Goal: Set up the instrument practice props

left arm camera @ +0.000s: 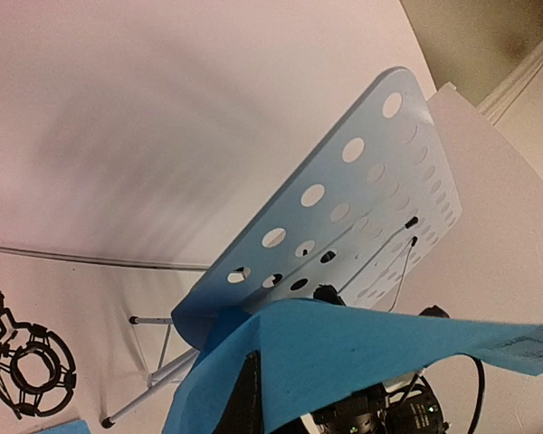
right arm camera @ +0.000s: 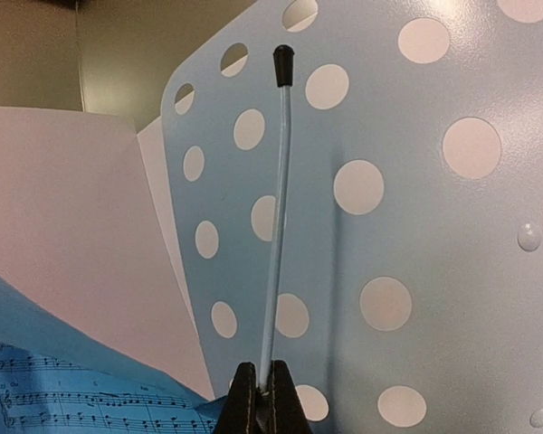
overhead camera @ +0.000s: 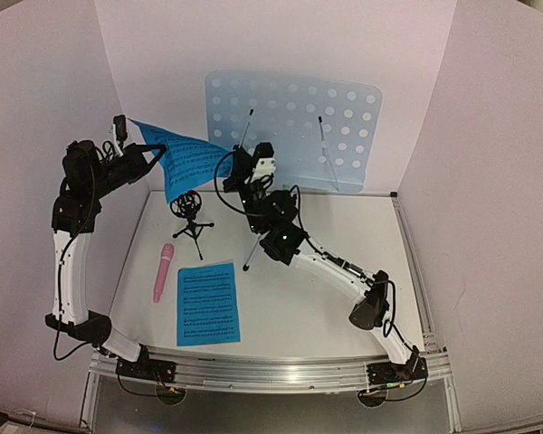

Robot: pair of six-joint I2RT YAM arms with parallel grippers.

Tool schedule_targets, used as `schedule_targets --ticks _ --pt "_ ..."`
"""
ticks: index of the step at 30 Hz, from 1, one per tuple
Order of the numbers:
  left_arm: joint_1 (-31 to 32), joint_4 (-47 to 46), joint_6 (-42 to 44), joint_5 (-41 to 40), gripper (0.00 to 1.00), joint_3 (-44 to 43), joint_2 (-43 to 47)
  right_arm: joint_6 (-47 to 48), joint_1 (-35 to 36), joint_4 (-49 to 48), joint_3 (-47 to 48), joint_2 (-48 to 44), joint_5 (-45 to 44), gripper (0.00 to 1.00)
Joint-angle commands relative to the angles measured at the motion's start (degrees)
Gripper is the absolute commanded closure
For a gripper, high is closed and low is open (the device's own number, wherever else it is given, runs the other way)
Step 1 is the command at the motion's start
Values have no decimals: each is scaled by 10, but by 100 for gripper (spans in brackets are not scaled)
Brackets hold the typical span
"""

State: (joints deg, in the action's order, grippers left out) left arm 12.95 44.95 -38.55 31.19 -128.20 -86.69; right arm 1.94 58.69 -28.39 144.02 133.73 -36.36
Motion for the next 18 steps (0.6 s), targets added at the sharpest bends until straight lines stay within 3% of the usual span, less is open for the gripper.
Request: schedule_targets --ticks 1,8,18 --pt "-8 -6 -33 -21 100 -18 -7 41 11 -126 4 -15 52 100" --pt "-32 -5 -68 -9 100 -14 -13 41 7 -128 -8 -17 34 100" --pt "-144 2 -134 10 100 -22 -23 40 6 -128 -27 -28 38 100"
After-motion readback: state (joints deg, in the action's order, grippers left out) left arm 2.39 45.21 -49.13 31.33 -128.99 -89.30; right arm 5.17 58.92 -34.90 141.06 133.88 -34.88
